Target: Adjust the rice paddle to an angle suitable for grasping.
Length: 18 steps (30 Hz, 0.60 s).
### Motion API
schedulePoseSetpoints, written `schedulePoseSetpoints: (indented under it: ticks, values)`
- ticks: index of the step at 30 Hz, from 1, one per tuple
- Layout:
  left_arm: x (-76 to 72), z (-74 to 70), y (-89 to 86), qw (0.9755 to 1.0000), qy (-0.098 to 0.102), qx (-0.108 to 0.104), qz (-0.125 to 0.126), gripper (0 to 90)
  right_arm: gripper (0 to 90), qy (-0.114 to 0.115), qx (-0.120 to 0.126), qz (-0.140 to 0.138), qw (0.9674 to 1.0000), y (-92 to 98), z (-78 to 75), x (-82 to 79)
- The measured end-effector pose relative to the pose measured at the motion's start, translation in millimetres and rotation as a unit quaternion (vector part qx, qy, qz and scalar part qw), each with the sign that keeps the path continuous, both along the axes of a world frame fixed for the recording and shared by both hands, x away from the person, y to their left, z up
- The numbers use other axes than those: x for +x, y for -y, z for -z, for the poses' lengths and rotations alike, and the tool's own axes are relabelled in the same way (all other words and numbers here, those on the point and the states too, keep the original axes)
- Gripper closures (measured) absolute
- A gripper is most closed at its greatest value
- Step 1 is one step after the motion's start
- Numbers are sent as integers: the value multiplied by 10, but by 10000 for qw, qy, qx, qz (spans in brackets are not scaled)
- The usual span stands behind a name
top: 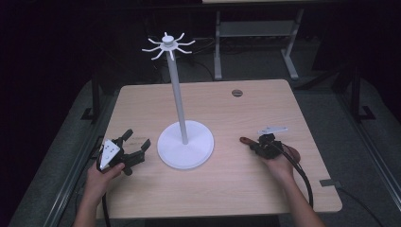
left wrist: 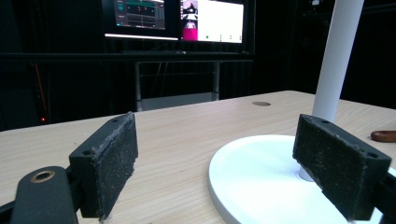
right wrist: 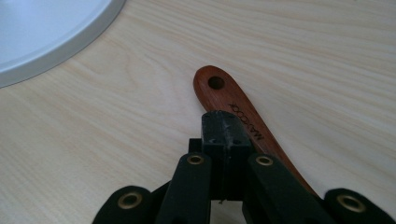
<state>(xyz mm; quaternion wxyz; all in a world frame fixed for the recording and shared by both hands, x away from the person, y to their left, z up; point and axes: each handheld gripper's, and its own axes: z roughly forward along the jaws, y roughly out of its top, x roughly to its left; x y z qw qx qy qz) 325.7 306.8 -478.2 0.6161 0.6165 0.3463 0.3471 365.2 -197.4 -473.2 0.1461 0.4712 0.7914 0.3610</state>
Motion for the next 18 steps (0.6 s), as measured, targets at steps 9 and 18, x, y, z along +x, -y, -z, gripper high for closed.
schedulePoseSetpoints:
  ticks: [9,18]
  values:
    - [0,0,0,10000,0,2,0,134,898,18,-15,220,9998,56,-1,12]
    - [1,0,-1,10000,-1,2,7,134,897,89,117,-22,9999,169,-216,-47]
